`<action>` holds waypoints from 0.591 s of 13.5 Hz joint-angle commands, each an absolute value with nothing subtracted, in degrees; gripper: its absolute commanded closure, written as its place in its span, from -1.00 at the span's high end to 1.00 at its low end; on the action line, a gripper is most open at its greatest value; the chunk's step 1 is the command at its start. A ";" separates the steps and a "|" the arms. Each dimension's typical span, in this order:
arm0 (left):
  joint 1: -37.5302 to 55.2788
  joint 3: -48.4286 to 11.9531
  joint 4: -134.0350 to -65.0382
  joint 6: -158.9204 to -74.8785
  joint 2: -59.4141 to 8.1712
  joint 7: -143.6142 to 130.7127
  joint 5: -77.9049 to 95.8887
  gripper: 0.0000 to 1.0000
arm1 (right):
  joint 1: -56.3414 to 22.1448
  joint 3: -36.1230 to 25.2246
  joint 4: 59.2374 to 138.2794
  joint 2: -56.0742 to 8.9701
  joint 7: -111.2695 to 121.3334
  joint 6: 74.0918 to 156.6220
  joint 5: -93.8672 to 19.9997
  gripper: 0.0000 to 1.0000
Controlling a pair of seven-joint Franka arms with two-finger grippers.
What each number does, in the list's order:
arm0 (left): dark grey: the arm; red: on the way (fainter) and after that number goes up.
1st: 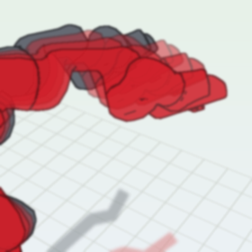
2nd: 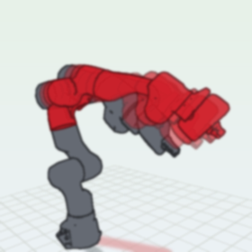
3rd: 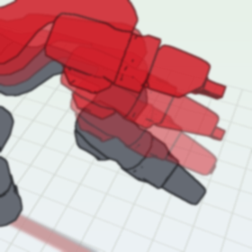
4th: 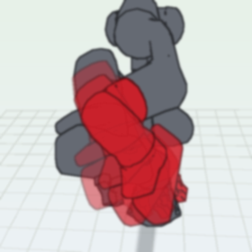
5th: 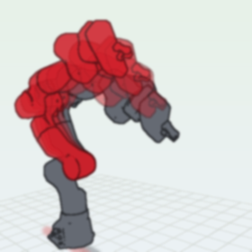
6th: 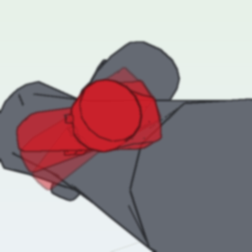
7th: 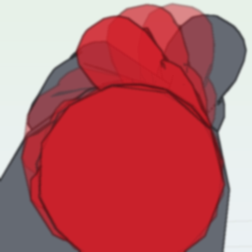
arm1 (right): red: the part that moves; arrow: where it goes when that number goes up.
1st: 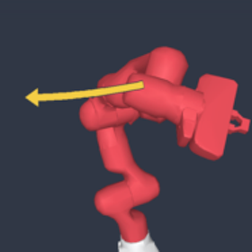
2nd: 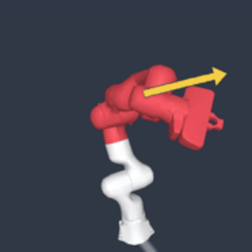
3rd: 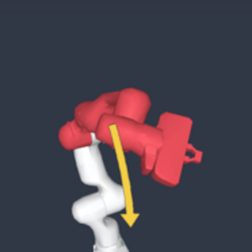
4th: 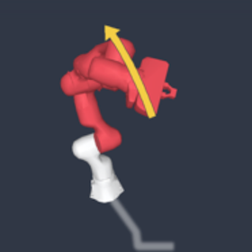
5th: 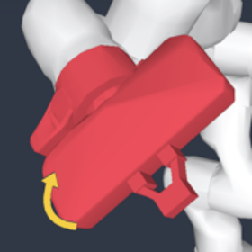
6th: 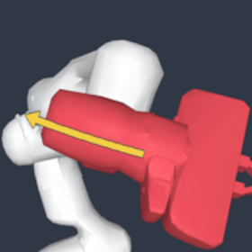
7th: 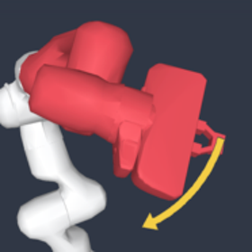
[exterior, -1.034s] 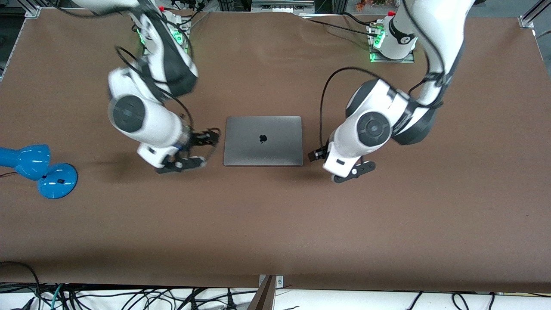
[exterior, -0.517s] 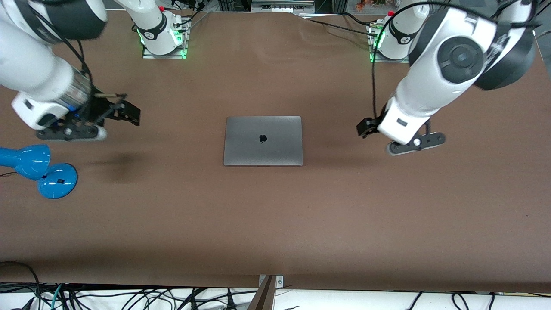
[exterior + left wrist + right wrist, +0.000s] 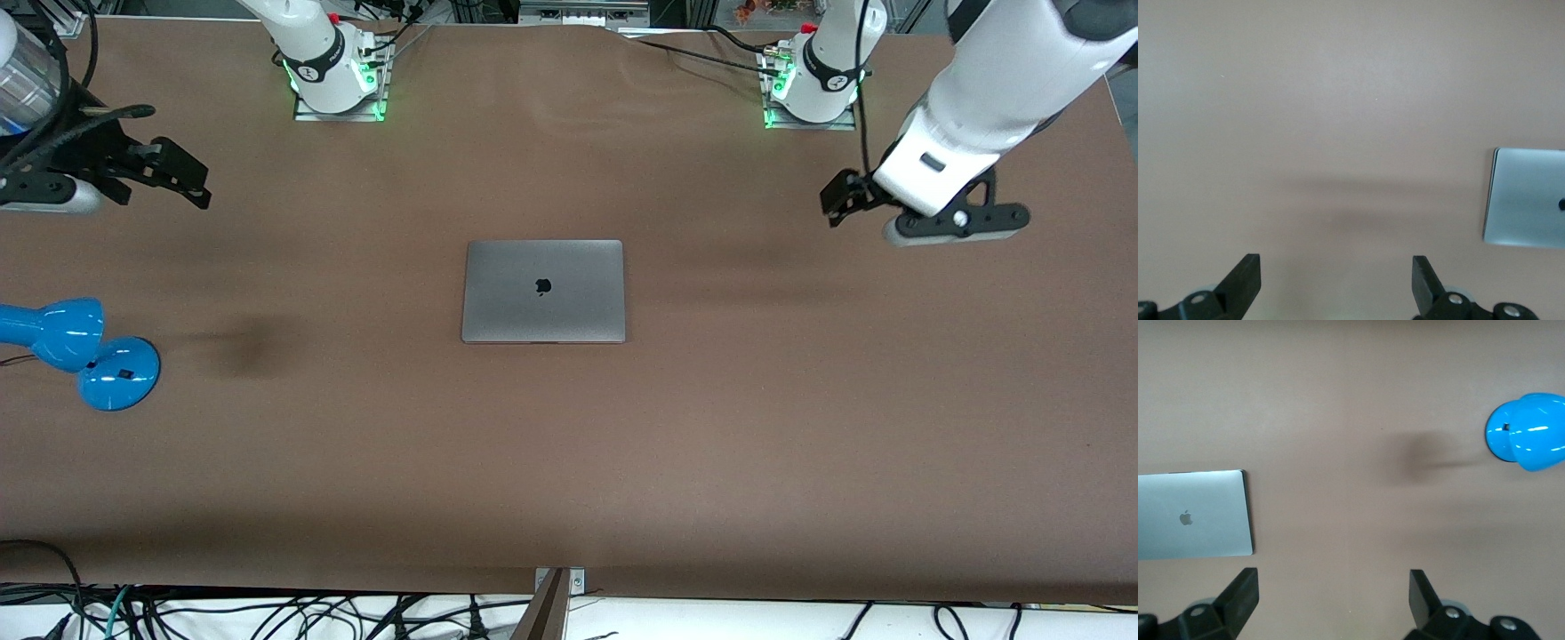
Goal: Close laptop with both arms from behind
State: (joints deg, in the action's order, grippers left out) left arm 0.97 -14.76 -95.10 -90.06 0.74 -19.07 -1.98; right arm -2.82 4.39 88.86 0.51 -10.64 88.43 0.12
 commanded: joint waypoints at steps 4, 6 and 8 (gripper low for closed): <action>9.66 -3.62 -104.24 -90.26 10.72 -12.58 0.86 1.00 | 0.97 4.92 91.76 3.16 -8.09 89.21 4.13 1.00; 9.58 -3.25 -103.89 -91.58 9.94 -6.89 0.79 1.00 | 0.97 4.75 91.93 3.60 -8.09 89.03 4.04 1.00; 9.23 -3.34 -102.40 -91.15 9.23 -4.49 0.44 1.00 | 0.97 4.75 91.93 3.95 -8.17 89.21 3.52 1.00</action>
